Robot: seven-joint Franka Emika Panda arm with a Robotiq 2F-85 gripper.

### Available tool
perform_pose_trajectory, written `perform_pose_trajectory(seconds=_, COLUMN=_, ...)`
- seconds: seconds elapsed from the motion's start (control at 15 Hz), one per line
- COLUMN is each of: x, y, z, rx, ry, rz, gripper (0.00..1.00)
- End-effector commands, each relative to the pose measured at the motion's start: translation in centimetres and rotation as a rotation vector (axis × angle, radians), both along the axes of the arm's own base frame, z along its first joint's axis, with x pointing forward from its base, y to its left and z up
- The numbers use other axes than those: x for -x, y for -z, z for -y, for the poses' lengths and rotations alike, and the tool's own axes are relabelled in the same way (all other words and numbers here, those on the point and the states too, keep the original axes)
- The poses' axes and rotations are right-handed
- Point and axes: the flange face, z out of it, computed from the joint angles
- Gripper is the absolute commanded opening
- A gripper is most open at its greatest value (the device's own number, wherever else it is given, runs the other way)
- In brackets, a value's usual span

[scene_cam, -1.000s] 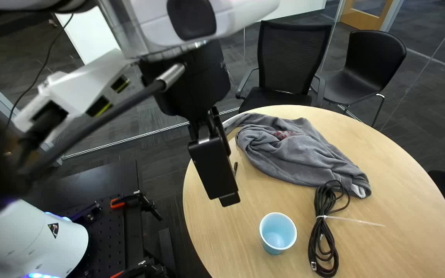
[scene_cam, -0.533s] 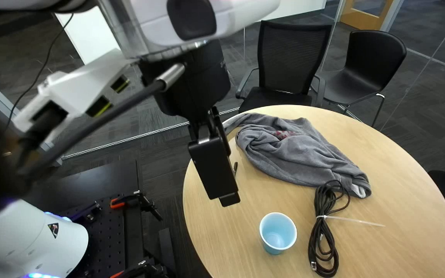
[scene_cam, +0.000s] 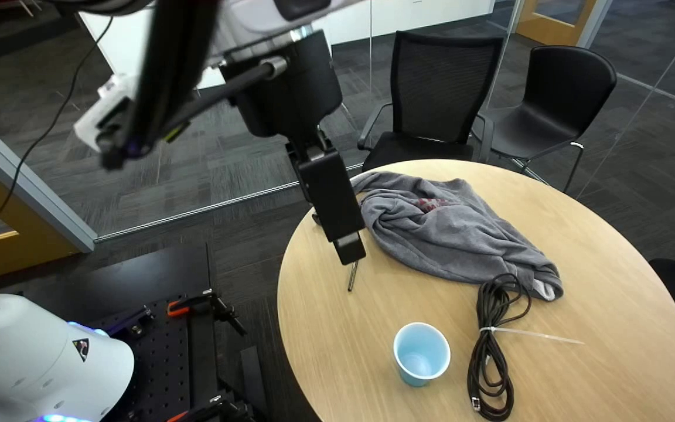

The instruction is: Put the pen inside the blue cup

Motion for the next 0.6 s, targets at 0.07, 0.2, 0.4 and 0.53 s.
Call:
perform_pose_trajectory(seconds=0.07, x=-1.8, y=0.7, z=-3.5, rx=0.042, ry=-0.22, rz=0.038, gripper=1.0)
perform_pose_trajectory(seconds=0.2, x=-2.8, y=1.5, z=-5.1, rx=0.055, ry=-0.33, rz=0.069, gripper=1.0)
perform_pose_trajectory(seconds=0.4, x=-4.5, y=3.0, z=-7.5, rx=0.046, ry=-0.496, rz=0.107, gripper=1.0)
perform_pose_trajectory(seconds=0.53, x=-5.8, y=4.3, z=-9.2, rx=0.045, ry=-0.608, rz=0.118, gripper=1.0)
